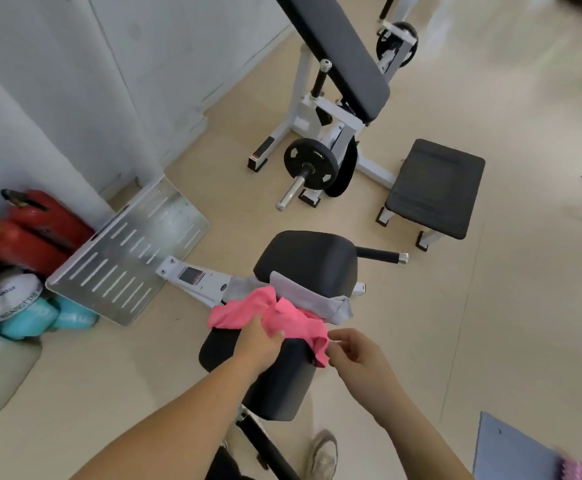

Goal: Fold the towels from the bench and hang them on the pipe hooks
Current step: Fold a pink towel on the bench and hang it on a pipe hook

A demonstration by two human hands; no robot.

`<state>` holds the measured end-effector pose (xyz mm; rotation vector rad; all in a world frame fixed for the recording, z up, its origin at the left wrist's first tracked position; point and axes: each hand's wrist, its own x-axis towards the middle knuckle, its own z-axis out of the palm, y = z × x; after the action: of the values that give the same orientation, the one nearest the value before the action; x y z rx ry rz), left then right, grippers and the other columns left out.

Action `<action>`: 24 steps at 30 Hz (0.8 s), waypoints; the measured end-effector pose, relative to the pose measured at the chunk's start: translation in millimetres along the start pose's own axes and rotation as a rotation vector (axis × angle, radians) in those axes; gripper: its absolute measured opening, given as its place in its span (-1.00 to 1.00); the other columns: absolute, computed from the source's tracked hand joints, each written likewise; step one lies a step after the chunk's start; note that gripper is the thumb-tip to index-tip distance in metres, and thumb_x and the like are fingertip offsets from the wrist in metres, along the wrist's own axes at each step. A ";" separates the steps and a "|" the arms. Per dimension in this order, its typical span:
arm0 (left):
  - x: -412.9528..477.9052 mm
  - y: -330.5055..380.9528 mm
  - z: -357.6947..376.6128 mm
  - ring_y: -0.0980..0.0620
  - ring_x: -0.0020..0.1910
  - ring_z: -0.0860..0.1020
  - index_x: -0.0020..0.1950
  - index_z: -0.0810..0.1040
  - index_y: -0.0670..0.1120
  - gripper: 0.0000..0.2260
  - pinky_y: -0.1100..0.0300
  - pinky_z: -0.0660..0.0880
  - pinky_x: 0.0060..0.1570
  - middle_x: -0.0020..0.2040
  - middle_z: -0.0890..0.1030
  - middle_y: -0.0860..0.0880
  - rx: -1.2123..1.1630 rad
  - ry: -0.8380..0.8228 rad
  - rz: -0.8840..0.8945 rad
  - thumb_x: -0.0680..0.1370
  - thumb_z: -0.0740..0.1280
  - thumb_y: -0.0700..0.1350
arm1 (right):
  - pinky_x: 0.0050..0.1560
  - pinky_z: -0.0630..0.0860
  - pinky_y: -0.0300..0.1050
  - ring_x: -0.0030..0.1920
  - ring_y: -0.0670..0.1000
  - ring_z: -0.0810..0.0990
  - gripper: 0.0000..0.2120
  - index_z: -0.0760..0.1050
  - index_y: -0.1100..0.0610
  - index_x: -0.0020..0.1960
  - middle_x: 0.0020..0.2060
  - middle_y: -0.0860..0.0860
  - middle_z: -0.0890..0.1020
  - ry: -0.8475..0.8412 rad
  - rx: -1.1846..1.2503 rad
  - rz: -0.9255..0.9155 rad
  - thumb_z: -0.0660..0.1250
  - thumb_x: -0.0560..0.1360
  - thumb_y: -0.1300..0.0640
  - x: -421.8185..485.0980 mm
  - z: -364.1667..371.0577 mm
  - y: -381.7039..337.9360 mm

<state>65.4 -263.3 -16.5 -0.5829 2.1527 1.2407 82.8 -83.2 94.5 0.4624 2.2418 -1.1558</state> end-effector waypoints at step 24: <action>-206.0 101.8 105.8 -0.04 -0.12 0.66 -0.15 0.48 -0.07 -0.86 0.09 0.58 -0.08 -0.18 0.70 -0.08 -0.715 0.737 0.178 0.57 0.34 -0.25 | -0.06 0.64 0.21 -0.16 0.07 0.67 -0.87 0.55 -0.08 -0.10 -0.22 0.03 0.67 -0.665 -0.542 -0.559 0.37 0.35 -0.02 38.0 -52.9 50.5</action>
<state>181.7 -105.4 143.4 -1.3320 2.2995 2.1768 63.0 -9.4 63.7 -0.7055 1.9793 -0.7203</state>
